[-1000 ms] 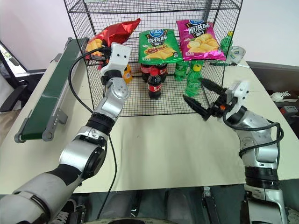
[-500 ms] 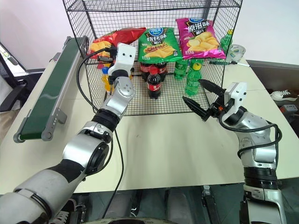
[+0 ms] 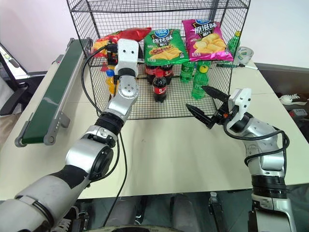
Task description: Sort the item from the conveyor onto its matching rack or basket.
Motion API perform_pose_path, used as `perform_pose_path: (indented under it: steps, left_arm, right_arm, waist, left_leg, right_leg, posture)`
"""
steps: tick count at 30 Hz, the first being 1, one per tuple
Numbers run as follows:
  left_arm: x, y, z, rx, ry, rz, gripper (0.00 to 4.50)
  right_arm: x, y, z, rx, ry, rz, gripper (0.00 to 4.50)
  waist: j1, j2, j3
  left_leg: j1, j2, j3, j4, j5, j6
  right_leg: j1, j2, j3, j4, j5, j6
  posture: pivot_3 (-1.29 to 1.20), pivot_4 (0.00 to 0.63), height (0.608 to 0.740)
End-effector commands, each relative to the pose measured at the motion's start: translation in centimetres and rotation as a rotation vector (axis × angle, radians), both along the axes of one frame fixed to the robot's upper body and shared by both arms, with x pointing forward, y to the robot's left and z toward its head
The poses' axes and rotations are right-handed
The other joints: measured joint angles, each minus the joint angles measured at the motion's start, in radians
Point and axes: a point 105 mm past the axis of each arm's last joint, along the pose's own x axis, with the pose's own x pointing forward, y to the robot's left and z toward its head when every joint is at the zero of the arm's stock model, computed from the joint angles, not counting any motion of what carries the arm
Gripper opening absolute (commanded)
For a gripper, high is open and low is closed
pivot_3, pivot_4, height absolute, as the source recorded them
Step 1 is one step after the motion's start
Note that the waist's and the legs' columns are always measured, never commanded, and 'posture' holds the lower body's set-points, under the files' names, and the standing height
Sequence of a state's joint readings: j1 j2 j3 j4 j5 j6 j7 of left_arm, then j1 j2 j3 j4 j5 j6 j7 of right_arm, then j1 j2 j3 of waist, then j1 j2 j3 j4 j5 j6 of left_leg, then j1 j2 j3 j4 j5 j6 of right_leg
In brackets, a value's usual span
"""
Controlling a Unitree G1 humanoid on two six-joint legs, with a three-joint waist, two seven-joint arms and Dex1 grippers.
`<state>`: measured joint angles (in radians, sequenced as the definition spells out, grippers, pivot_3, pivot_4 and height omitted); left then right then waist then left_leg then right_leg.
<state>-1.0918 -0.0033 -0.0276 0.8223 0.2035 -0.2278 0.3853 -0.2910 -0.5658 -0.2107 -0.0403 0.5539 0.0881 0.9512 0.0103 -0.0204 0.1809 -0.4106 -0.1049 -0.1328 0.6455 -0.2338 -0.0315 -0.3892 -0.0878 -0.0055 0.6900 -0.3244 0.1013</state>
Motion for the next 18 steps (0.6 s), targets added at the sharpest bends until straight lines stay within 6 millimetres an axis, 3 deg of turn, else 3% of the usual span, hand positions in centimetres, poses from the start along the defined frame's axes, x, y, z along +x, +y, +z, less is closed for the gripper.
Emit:
perform_pose_path:
  steps: [1,6,9,14,16,18]
  left_arm:
    - [-1.6,-1.4,1.3,0.060,-0.093,-0.171,4.48]
    - [-2.4,-0.2,-0.2,0.165,-0.090,-0.162,4.48]
    - [-3.0,0.6,-0.9,0.111,-0.076,-0.208,4.48]
    - [-5.8,0.7,1.1,0.091,-0.213,-0.344,4.48]
    - [-6.9,0.4,1.0,0.210,-0.254,-0.372,4.48]
    - [-7.2,0.8,-0.6,0.402,-0.236,-0.340,4.48]
  right_arm:
    - [-0.6,0.2,0.9,-0.013,-0.047,0.014,4.50]
    - [-0.6,0.3,0.9,-0.012,-0.044,0.015,4.50]
    - [-0.6,0.3,0.8,-0.010,-0.042,0.016,4.50]
    - [-0.6,0.3,0.6,-0.012,-0.036,0.016,4.50]
    - [-0.6,0.3,0.6,-0.013,-0.034,0.019,4.50]
    - [-0.6,0.3,0.6,-0.013,-0.035,0.021,4.50]
  waist:
    - [-0.001,0.000,0.000]
    - [-0.004,0.000,0.000]
    - [-0.002,0.000,0.000]
    - [0.001,0.000,0.000]
    - [0.001,0.001,0.000]
    - [-0.002,0.002,-0.001]
  left_leg:
    - [0.000,0.000,0.000,0.000,0.000,0.000]
    - [0.000,0.000,0.000,0.000,0.000,0.000]
    - [0.000,0.000,0.000,0.001,0.000,0.000]
    - [0.000,0.000,0.000,0.001,0.000,0.000]
    - [0.000,0.001,0.000,0.001,0.000,0.000]
    - [0.000,0.001,0.000,0.001,0.000,0.000]
  right_leg:
    - [0.000,0.000,0.000,0.000,0.000,0.000]
    - [0.000,0.000,0.000,0.000,0.001,-0.001]
    - [0.000,0.000,0.000,0.001,0.001,-0.001]
    - [0.000,0.000,0.000,0.000,0.001,-0.001]
    - [0.000,0.000,0.000,0.000,0.001,-0.001]
    - [0.000,0.000,0.001,0.000,0.001,-0.001]
  posture:
    - [0.00,0.150,0.740]
    - [0.00,0.150,0.740]
    - [0.00,0.150,0.740]
    - [0.00,0.150,0.740]
    - [0.00,0.150,0.740]
    - [0.00,0.150,0.740]
